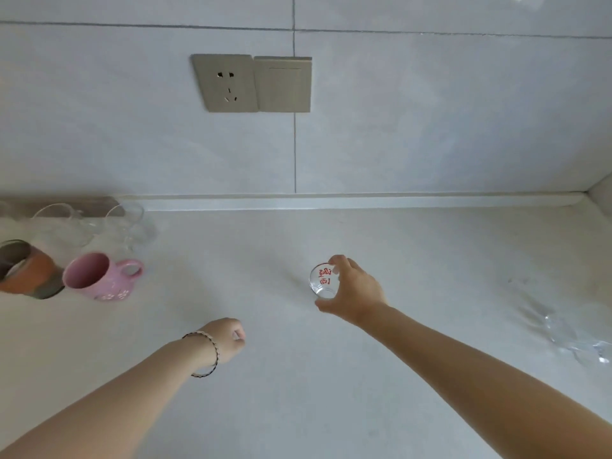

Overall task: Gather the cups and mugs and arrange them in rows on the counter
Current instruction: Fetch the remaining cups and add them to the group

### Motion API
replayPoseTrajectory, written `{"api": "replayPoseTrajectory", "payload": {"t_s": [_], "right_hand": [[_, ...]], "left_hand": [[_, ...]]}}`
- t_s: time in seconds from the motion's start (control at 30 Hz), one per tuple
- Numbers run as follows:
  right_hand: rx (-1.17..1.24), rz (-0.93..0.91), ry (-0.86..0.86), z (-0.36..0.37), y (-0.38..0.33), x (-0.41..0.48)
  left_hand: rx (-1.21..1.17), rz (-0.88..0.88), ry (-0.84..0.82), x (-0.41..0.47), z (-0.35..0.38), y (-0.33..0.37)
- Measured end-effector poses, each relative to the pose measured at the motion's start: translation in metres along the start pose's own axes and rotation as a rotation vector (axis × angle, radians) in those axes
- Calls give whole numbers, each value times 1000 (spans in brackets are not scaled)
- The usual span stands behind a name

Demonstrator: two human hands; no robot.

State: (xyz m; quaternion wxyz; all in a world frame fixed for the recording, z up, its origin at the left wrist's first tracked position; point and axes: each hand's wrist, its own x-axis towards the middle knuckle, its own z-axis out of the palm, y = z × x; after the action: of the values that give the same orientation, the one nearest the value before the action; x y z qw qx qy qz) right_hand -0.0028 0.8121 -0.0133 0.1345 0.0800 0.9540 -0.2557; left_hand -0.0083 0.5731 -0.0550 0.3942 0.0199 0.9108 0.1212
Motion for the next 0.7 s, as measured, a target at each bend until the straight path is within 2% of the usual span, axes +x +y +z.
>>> {"api": "replayPoseTrajectory", "payload": {"t_s": [0.13, 0.3, 0.5, 0.7], "right_hand": [[-3, -56, -84, 40, -70, -18], [-35, -104, -164, 98, -165, -34], [-61, -169, -175, 164, -287, -49], [-11, -227, -183, 225, -398, -46]], "left_hand": [[-39, -8, 10, -22, -10, -59], [-98, -41, 39, -52, -29, -168], [-133, -141, 47, -88, -38, -308], [-192, -184, 55, -123, -37, -400]]}}
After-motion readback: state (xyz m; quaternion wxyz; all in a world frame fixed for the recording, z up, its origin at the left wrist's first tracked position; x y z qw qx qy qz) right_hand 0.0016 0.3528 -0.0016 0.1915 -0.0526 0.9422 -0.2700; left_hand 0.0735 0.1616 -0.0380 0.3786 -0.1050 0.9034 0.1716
